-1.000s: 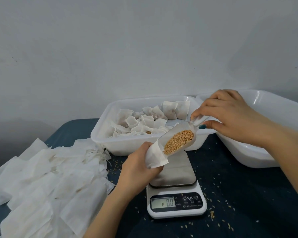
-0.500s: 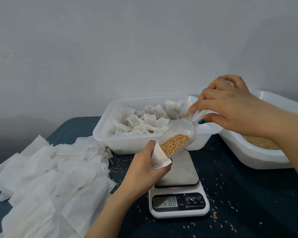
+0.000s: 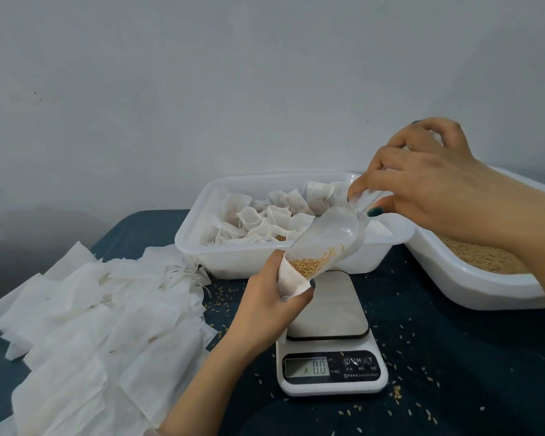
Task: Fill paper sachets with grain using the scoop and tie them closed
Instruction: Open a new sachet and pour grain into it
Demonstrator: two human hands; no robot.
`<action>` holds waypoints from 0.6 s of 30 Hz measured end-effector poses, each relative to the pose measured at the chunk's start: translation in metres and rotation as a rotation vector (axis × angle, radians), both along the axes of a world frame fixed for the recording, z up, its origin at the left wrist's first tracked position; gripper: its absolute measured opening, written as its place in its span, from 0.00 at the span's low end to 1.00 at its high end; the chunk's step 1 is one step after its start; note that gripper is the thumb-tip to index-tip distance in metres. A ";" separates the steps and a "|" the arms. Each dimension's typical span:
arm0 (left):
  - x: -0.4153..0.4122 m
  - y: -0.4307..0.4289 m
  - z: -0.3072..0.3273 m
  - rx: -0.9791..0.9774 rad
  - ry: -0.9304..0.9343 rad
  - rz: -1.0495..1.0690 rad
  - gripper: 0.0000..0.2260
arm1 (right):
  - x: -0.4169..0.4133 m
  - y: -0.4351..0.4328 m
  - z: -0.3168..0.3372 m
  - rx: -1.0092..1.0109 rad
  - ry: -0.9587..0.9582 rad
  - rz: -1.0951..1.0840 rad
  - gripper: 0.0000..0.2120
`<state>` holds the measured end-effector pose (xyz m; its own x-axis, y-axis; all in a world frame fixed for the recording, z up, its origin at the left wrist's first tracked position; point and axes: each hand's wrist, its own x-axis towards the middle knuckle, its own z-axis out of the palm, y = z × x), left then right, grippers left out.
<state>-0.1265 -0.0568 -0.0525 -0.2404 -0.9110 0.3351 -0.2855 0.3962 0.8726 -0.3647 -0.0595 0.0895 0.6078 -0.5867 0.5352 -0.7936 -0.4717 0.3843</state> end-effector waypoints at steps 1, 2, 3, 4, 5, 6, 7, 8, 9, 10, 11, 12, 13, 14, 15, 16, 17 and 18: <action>0.001 0.000 0.000 0.006 0.014 0.005 0.10 | -0.002 -0.001 -0.002 0.007 -0.015 -0.004 0.14; 0.001 0.000 0.000 0.008 0.026 0.009 0.10 | -0.004 -0.002 -0.005 0.018 -0.034 -0.010 0.15; 0.001 0.000 0.001 0.009 0.036 0.011 0.10 | -0.007 -0.004 -0.008 0.037 -0.058 -0.018 0.15; 0.002 -0.001 0.001 0.011 0.049 0.010 0.11 | -0.010 -0.005 -0.012 0.070 -0.093 -0.025 0.14; 0.002 0.000 0.002 0.018 0.068 0.003 0.11 | -0.013 -0.005 -0.017 0.117 -0.135 -0.033 0.14; 0.002 -0.001 0.002 0.028 0.092 -0.005 0.11 | -0.016 -0.006 -0.021 0.178 -0.180 -0.042 0.14; 0.002 -0.001 0.003 0.039 0.116 -0.014 0.11 | -0.019 -0.006 -0.025 0.241 -0.223 -0.055 0.15; 0.002 -0.001 0.004 0.043 0.132 -0.020 0.11 | -0.023 -0.006 -0.029 0.305 -0.260 -0.073 0.16; 0.002 0.000 0.005 0.042 0.142 -0.023 0.11 | -0.025 -0.005 -0.034 0.372 -0.293 -0.094 0.16; 0.003 0.000 0.005 0.033 0.150 -0.027 0.11 | -0.026 -0.003 -0.038 0.430 -0.323 -0.107 0.14; 0.003 0.001 0.005 0.028 0.159 -0.035 0.10 | -0.026 -0.001 -0.041 0.482 -0.351 -0.111 0.11; 0.003 0.001 0.006 0.030 0.170 -0.043 0.10 | -0.026 0.000 -0.044 0.539 -0.382 -0.103 0.09; 0.003 0.002 0.006 0.037 0.183 -0.050 0.09 | -0.026 0.003 -0.046 0.582 -0.422 -0.082 0.12; 0.003 0.001 0.006 0.040 0.192 -0.056 0.08 | -0.027 0.004 -0.049 0.614 -0.465 -0.049 0.16; 0.003 0.001 0.006 0.040 0.199 -0.058 0.06 | -0.026 0.005 -0.052 0.638 -0.511 -0.023 0.18; 0.004 -0.001 0.006 0.027 0.196 -0.057 0.04 | -0.027 0.005 -0.055 0.659 -0.560 -0.001 0.18; 0.005 -0.001 0.006 0.008 0.180 -0.048 0.03 | -0.026 0.005 -0.058 0.675 -0.608 0.008 0.17; 0.006 -0.002 0.006 -0.020 0.150 -0.031 0.05 | -0.027 0.003 -0.061 0.686 -0.663 0.013 0.15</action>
